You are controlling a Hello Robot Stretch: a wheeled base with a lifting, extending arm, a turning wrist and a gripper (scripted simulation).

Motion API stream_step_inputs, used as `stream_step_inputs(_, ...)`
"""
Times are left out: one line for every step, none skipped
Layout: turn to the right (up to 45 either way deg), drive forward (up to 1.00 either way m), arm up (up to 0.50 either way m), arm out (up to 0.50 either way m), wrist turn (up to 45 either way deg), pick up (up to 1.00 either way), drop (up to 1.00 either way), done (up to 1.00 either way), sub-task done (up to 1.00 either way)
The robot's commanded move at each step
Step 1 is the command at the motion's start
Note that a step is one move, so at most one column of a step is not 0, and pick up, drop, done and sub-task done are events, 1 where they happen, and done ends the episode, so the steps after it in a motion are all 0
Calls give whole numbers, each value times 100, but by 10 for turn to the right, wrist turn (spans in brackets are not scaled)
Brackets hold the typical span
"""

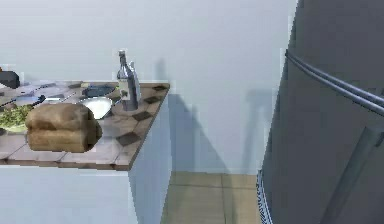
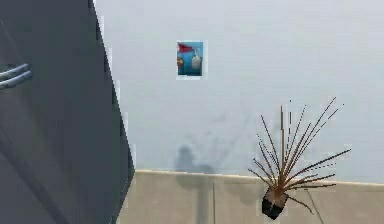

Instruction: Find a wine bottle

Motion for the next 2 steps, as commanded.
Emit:
stream_step_inputs(-150,0,0,0,0,0,0,0,0)
stream_step_inputs(0,0,0,0,0,0,0,100,0)
